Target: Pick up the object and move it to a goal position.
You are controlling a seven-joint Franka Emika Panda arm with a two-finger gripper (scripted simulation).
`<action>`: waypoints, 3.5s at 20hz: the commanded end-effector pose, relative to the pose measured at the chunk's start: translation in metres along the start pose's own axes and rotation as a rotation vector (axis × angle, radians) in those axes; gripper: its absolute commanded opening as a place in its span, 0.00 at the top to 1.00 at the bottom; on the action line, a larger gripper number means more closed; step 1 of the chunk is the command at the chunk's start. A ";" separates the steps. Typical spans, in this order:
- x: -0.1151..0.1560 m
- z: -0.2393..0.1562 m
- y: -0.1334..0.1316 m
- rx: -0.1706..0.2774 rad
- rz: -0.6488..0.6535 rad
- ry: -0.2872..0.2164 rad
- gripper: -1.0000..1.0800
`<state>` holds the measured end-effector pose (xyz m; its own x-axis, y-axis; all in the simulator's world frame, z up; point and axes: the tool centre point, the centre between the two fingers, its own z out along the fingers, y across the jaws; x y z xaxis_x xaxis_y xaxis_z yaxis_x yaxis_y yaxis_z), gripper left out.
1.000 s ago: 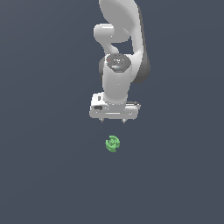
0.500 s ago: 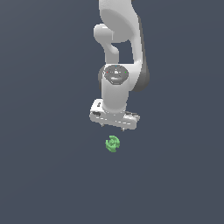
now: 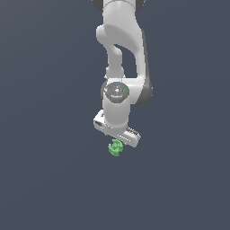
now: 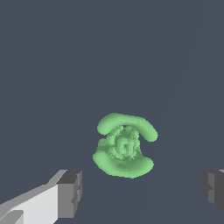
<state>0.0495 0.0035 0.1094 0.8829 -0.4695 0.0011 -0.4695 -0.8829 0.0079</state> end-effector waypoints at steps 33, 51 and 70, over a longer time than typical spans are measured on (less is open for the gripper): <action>0.011 0.069 -0.006 0.008 0.148 -0.002 1.00; 0.004 0.053 -0.002 0.008 0.147 -0.001 1.00; -0.054 -0.076 0.034 0.010 0.148 -0.003 1.00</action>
<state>-0.0069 -0.0002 0.1724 0.8043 -0.5943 -0.0011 -0.5943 -0.8043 -0.0016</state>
